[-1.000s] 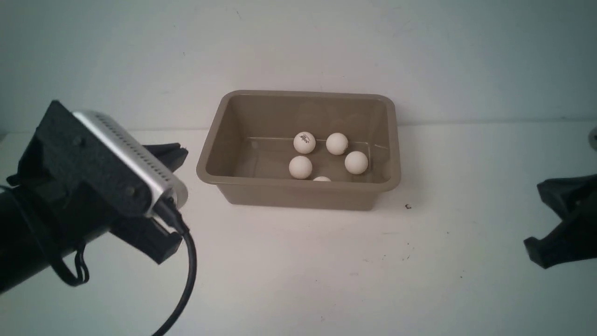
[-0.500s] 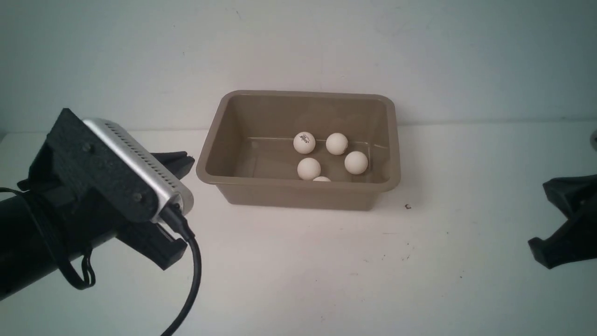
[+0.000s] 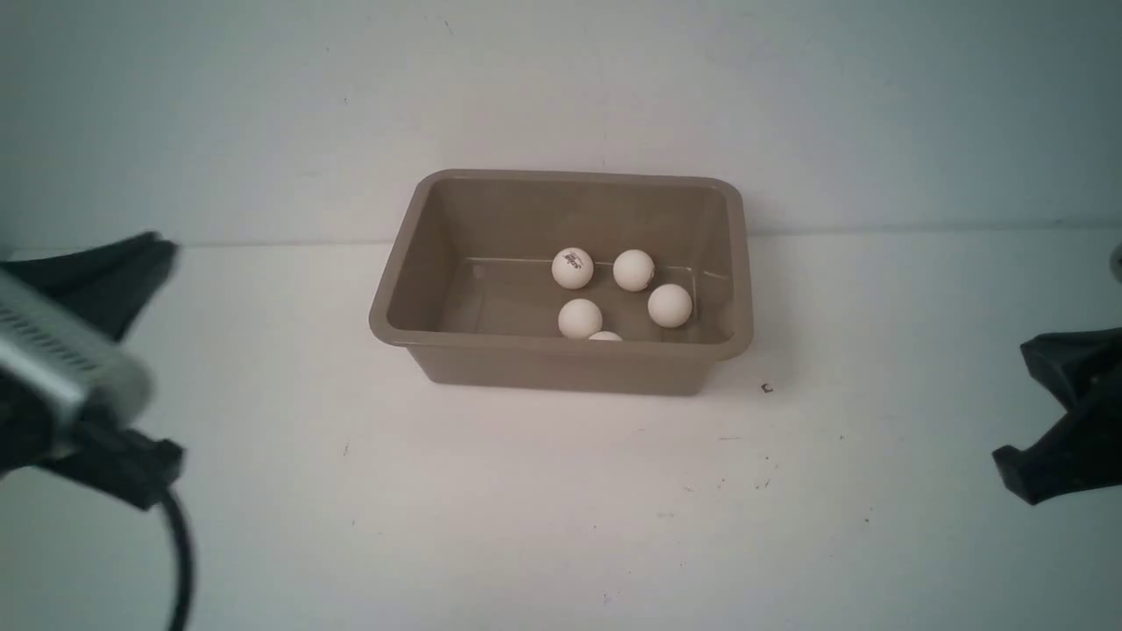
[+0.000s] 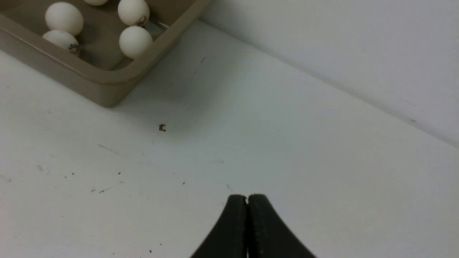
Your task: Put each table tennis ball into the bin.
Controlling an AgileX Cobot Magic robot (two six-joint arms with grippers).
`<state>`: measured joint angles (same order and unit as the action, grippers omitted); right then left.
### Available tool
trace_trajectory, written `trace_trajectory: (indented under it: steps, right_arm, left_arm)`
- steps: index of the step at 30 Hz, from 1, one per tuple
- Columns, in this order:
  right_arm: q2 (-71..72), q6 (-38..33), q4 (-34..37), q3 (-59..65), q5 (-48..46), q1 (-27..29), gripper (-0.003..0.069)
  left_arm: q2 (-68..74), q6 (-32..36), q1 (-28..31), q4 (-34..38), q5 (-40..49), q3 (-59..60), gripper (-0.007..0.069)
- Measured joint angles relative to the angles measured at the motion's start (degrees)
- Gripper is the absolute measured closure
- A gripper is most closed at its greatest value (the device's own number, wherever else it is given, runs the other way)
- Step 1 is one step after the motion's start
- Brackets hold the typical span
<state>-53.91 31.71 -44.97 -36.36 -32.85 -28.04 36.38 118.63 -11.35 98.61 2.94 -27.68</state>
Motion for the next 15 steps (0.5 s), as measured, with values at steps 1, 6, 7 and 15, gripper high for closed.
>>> trace_trajectory:
  steps: [1,6,7,15]
  right_arm:
    - [0.00,0.00,0.00,0.00,0.00,0.00,0.0674]
    - [0.00,0.00,0.00,0.00,0.05,0.00,0.0674]
    - [0.00,0.00,0.00,0.00,0.05,0.00,0.0674]
    - [0.00,0.05,0.00,0.00,0.05,0.00,0.0674]
  left_arm:
    - [-2.60,-1.63,1.45,0.06,-1.07,1.11,0.0629]
    - [-14.08,-6.28,10.80,0.50,-7.12,8.14,0.0629]
    - [-14.66,-6.28,11.11,0.50,-7.52,8.37,0.0629]
    - [-23.44,-5.78,15.79,1.07,-11.77,15.97,0.0629]
